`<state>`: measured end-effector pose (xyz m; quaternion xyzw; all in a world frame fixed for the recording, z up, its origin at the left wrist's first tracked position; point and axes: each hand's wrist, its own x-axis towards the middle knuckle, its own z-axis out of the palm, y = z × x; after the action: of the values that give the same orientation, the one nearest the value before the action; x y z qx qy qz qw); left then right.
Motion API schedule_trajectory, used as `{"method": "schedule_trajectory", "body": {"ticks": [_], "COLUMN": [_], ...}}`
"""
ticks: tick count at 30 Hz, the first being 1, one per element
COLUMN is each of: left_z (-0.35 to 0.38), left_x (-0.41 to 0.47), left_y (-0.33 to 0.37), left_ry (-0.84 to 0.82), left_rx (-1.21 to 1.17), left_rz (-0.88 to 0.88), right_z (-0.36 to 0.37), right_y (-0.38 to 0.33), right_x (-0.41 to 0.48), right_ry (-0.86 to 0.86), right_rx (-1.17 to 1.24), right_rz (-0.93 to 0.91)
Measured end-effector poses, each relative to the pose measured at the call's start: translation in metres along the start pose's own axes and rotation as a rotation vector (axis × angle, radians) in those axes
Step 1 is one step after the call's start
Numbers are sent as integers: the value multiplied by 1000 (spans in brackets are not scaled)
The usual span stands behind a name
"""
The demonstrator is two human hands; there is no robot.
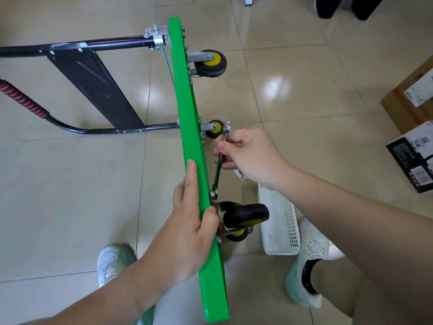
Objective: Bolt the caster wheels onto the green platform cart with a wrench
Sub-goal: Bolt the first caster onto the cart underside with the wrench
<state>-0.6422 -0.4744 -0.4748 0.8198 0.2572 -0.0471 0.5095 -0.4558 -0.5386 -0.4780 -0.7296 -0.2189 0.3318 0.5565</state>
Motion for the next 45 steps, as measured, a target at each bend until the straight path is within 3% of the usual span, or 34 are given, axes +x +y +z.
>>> {"method": "schedule_trajectory", "body": {"ticks": [11, 18, 25, 32, 45], "left_z": [-5, -6, -5, -4, 3], "left_x": [0, 0, -1, 1, 5], "left_y": [-1, -2, 2, 3, -4], "left_ry": [-40, -50, -36, -36, 35], "left_rx": [5, 2, 12, 22, 24], "left_rz": [20, 24, 15, 3, 16], "right_z": [11, 14, 12, 17, 18], "right_y": [11, 14, 21, 12, 29], "right_x": [47, 55, 48, 28, -74], "right_ry": [-77, -145, -102, -76, 49], "right_rx": [-25, -44, 11, -47, -112], "right_rz": [255, 294, 364, 229, -228]}}
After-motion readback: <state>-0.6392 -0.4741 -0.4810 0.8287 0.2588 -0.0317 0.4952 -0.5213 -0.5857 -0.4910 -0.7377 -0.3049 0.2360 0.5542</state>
